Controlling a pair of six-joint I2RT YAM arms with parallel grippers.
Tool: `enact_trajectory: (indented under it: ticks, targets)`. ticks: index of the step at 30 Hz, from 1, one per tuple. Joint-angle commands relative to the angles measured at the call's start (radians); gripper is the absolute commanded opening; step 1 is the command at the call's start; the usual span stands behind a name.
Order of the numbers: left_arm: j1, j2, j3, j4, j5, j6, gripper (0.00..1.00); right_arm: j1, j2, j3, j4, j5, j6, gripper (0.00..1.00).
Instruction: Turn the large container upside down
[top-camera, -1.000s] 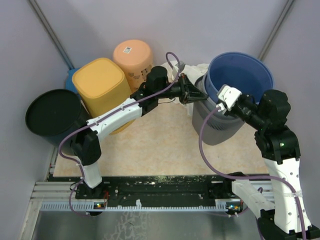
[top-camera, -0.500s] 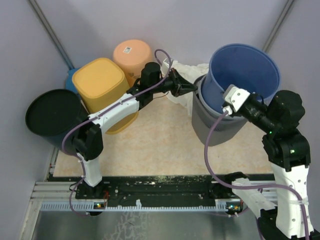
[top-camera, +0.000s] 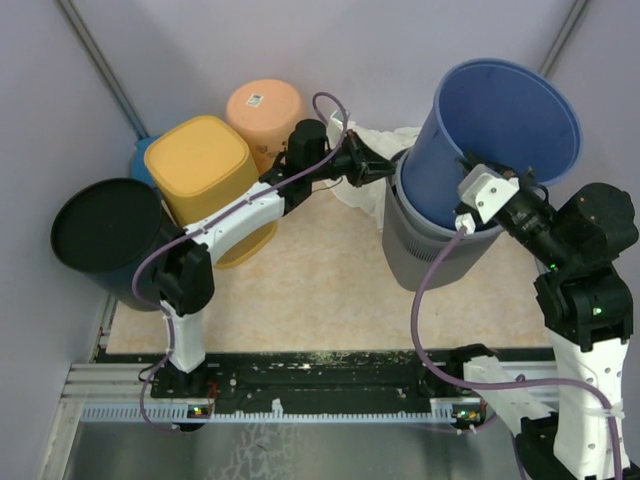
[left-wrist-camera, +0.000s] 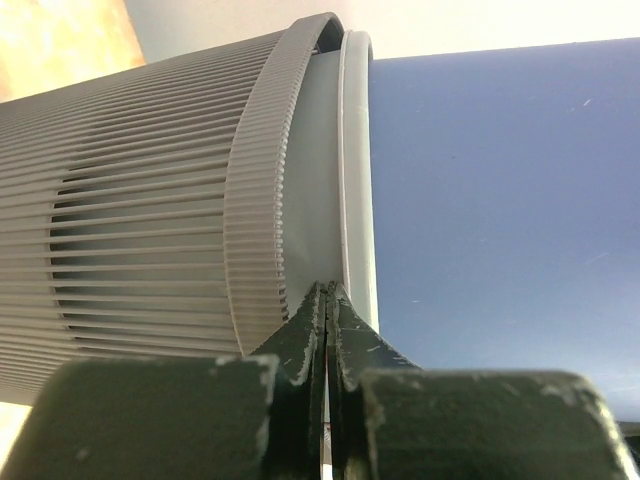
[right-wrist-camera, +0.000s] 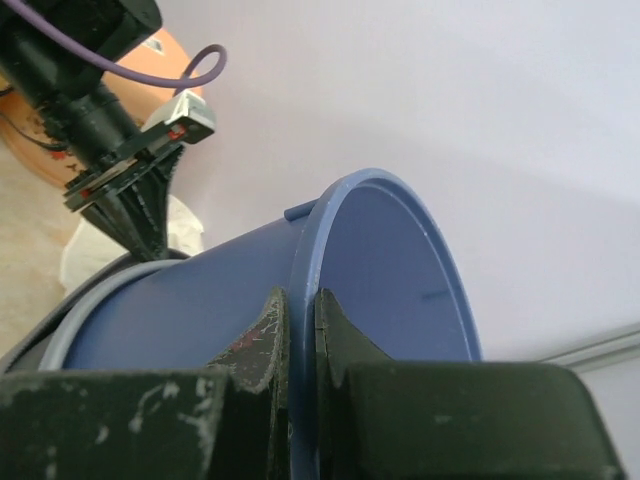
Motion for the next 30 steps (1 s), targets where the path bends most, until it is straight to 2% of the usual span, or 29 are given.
enact_trajectory:
  ticks: [1,5,12,20,30]
  targets:
    - [-0.027,0.042,0.012,-0.075,-0.002,0.046,0.0,0.017,-0.02,0.079,0.269,0.031,-0.096,0.0]
    - [-0.026,0.045,0.033,-0.088,-0.008,0.076,0.0,0.017,-0.044,0.061,0.34,0.05,-0.098,0.0]
    - [-0.024,0.047,0.16,-0.202,-0.055,0.198,0.0,0.017,-0.069,0.046,0.425,0.063,-0.085,0.0]
    - [-0.022,0.046,0.189,-0.229,-0.057,0.244,0.01,0.016,-0.081,0.048,0.47,0.092,-0.052,0.0]
    - [-0.022,-0.013,0.3,-0.31,-0.126,0.401,0.47,0.017,-0.109,-0.022,0.567,0.261,0.039,0.0]
